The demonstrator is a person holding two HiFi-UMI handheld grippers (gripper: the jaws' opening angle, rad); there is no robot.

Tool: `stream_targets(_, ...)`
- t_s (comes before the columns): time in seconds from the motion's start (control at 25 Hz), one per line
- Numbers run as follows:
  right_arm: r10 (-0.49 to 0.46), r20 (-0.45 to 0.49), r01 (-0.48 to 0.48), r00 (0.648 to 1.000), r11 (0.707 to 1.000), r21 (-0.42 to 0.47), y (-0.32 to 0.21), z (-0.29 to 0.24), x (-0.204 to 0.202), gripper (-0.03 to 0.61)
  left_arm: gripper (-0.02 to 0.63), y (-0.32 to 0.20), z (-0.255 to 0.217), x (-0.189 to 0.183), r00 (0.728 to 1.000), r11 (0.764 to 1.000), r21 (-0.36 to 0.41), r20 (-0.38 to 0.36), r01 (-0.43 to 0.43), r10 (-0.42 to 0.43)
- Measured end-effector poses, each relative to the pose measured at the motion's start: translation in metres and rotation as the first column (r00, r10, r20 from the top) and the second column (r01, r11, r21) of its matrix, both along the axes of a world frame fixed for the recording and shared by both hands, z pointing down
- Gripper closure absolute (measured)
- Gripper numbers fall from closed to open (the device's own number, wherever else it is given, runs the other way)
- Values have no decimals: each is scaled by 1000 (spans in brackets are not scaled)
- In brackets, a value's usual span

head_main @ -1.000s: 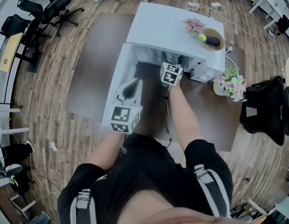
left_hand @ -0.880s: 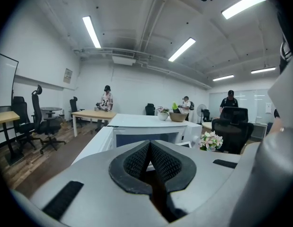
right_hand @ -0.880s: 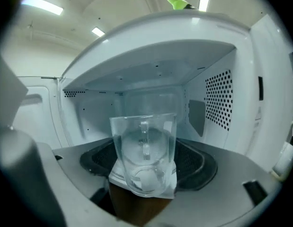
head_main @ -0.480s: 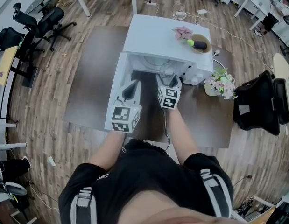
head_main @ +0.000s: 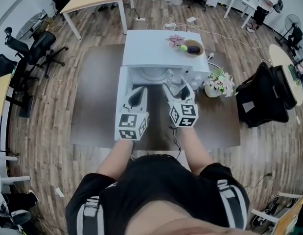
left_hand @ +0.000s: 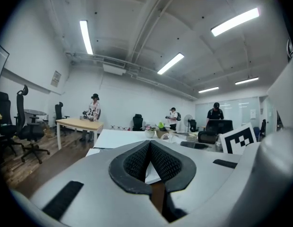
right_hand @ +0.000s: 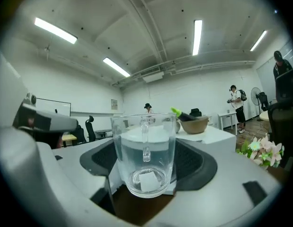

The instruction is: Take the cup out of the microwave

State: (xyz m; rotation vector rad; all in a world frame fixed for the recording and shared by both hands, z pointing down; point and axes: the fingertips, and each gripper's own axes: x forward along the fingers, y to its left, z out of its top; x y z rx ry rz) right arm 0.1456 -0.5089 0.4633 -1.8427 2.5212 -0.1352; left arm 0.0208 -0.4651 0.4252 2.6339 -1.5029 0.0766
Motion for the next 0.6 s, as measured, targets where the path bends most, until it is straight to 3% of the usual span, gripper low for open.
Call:
stream_targets(0.28,54,-58,-47,997,991,124,24,-62,-5,210,612,7,-22,1,999,997,55,0,-45,45)
stream_targets(0.6,52,-66,-43,996,991,128,36,-73,-19,209,612,13,-30,-4,998,996,72,0,-58,58)
